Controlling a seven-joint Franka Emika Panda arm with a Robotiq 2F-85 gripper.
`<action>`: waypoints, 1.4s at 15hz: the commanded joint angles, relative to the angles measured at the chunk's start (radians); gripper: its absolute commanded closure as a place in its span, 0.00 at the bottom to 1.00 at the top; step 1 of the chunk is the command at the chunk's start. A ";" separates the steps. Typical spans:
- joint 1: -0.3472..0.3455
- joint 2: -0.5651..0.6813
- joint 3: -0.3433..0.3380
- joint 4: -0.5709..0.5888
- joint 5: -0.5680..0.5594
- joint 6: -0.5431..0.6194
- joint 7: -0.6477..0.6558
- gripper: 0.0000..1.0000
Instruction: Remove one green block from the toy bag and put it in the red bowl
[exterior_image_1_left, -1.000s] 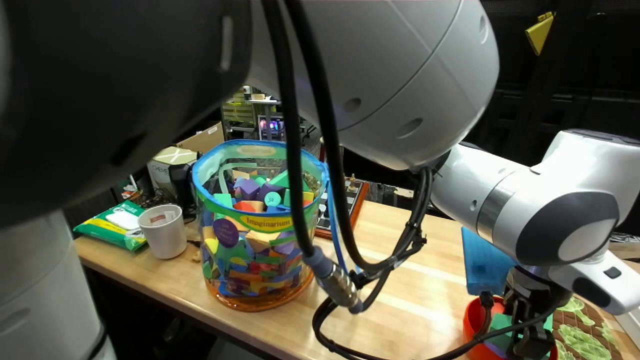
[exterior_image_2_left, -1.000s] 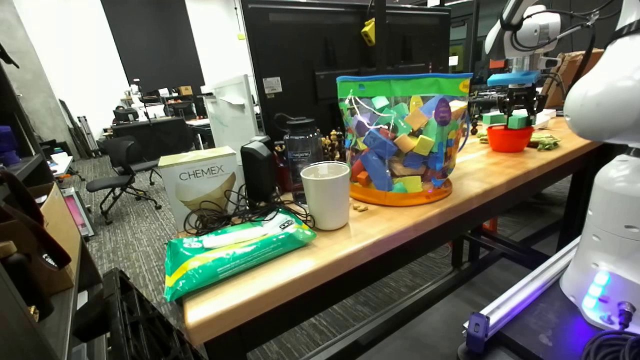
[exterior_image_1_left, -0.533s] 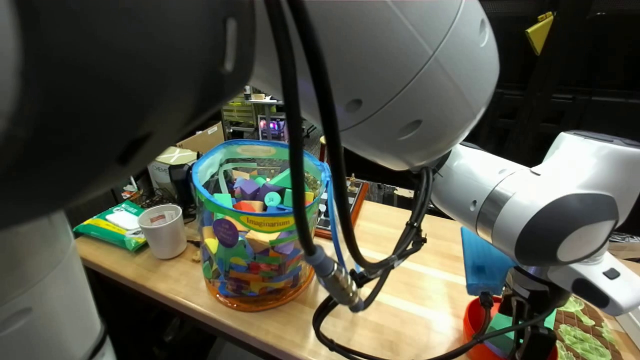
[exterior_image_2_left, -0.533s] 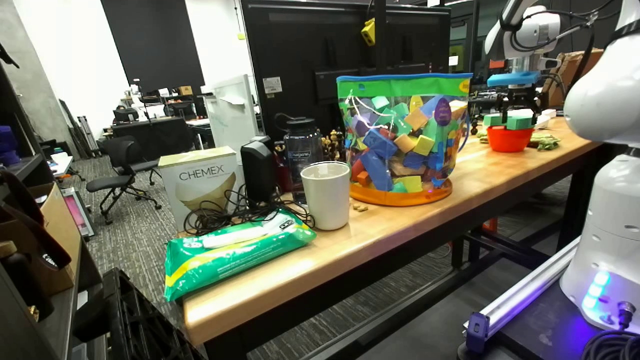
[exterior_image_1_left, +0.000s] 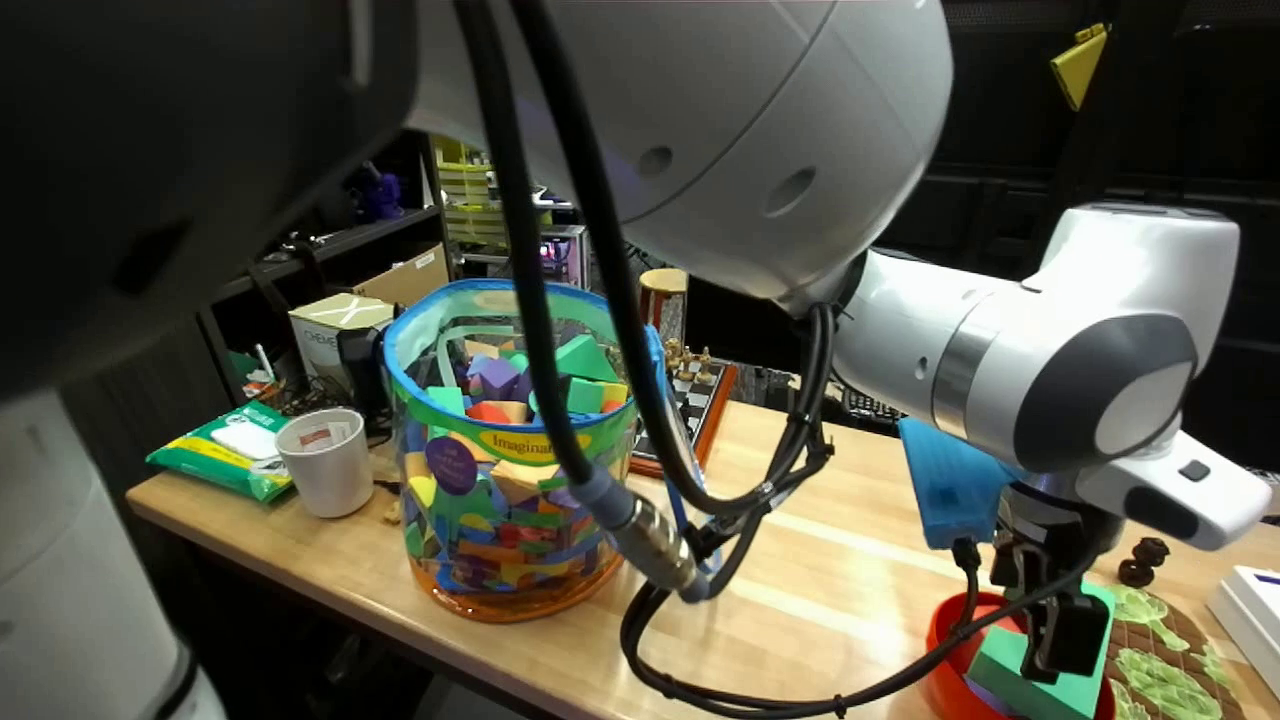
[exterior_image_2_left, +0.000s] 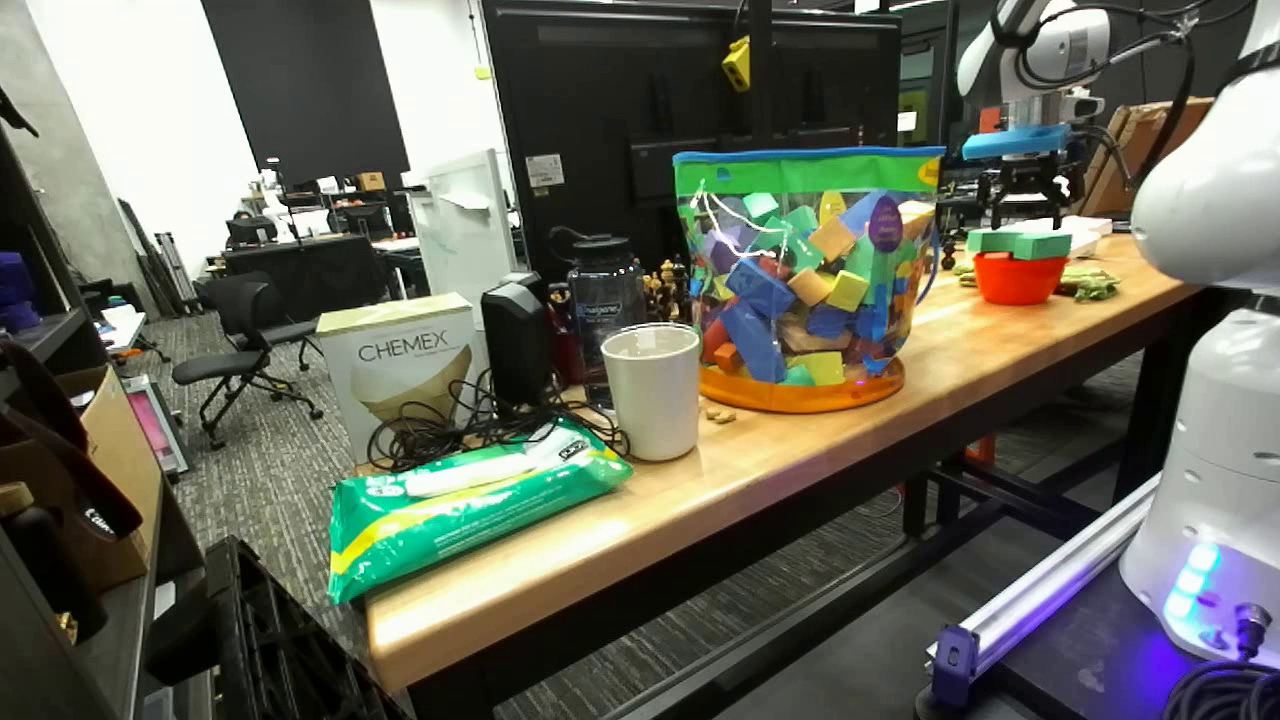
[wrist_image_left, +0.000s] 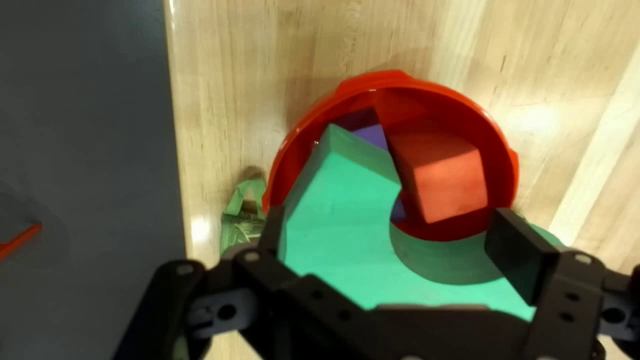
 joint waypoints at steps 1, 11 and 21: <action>0.035 -0.119 0.027 -0.053 -0.123 -0.006 0.066 0.00; 0.023 -0.301 0.136 -0.129 -0.260 0.005 0.161 0.00; -0.036 -0.470 0.198 -0.222 -0.275 0.027 0.172 0.00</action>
